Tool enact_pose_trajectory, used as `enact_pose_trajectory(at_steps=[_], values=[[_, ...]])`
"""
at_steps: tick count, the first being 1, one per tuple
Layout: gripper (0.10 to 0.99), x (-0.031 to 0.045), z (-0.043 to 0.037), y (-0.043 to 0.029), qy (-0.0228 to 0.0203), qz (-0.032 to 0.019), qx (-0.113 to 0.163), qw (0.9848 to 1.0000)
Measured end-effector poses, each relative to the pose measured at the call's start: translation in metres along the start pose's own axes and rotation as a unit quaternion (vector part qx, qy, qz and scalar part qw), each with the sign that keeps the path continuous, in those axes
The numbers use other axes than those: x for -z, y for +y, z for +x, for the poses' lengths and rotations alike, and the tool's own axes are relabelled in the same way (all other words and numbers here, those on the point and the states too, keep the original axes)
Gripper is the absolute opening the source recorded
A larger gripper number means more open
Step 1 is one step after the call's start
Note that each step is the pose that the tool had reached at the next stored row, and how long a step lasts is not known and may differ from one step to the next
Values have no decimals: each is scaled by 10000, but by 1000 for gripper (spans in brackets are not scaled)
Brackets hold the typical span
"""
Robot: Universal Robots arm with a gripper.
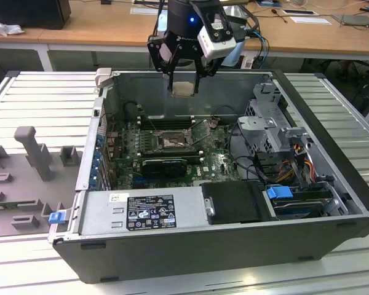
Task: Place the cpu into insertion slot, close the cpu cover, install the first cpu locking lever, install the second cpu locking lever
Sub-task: 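Place the cpu into insertion slot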
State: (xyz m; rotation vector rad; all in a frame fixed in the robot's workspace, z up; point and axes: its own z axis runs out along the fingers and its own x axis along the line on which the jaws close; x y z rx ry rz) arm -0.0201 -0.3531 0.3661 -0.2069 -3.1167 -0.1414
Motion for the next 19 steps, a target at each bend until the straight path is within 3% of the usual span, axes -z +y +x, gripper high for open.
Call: enact_pose_trajectory(at_steps=[19], values=[[529, 0, 0, 0, -20, -5, -227, 9997]])
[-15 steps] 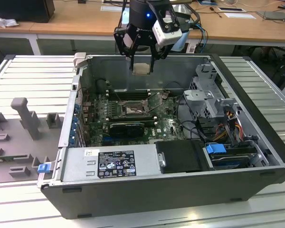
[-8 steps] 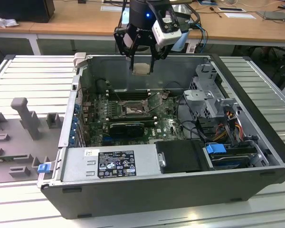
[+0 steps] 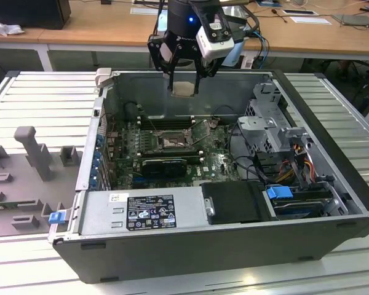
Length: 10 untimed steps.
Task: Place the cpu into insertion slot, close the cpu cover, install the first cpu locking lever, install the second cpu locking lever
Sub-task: 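Place the cpu into insertion slot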
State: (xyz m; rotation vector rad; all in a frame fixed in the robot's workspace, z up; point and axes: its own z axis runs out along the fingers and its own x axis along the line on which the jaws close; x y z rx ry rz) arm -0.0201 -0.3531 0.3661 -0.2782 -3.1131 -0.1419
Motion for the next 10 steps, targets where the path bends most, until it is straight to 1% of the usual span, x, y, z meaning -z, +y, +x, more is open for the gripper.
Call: enact_pose_trajectory(at_steps=[10], values=[[529, 0, 0, 0, -18, -4, -201, 9998]])
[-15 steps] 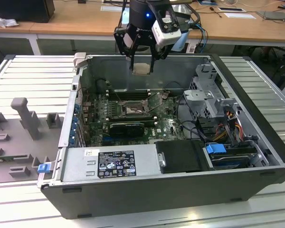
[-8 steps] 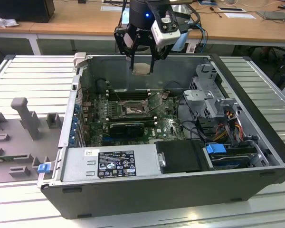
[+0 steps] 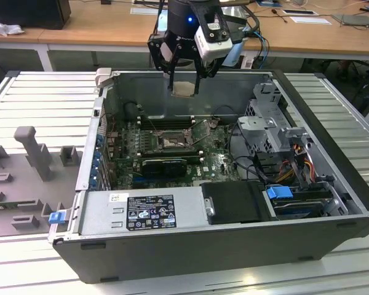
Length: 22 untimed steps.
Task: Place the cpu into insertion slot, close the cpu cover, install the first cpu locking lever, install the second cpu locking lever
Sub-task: 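Place the cpu into insertion slot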
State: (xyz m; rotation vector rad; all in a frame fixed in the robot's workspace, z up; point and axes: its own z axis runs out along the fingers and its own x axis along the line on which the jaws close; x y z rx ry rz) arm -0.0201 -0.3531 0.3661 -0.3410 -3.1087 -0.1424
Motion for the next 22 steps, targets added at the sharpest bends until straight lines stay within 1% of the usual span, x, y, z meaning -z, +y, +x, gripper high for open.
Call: enact_pose_trajectory(at_steps=[10, 22], values=[[529, 0, 0, 0, -15, -4, -164, 9999], [529, 0, 0, 0, -37, -9, -408, 9992]])
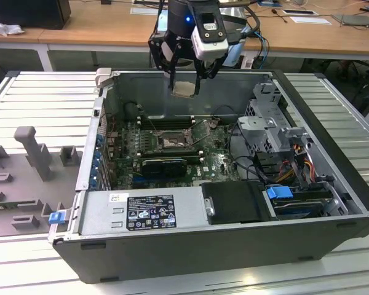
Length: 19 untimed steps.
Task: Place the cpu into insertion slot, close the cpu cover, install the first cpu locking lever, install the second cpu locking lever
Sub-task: 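Place the cpu into insertion slot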
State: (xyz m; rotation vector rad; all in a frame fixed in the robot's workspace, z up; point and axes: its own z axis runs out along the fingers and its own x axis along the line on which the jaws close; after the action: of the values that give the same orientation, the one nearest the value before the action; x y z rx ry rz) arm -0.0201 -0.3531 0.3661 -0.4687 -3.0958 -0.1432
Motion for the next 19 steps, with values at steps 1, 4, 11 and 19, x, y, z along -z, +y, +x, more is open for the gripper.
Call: enact_pose_trajectory(at_steps=[1, 4, 11, 19], values=[[529, 0, 0, 0, -1, 0, -15, 10000], [529, 0, 0, 0, -6, -2, -72, 10000], [529, 0, 0, 0, -18, -4, -206, 9998], [529, -1, 0, 0, -43, -8, -469, 9989]])
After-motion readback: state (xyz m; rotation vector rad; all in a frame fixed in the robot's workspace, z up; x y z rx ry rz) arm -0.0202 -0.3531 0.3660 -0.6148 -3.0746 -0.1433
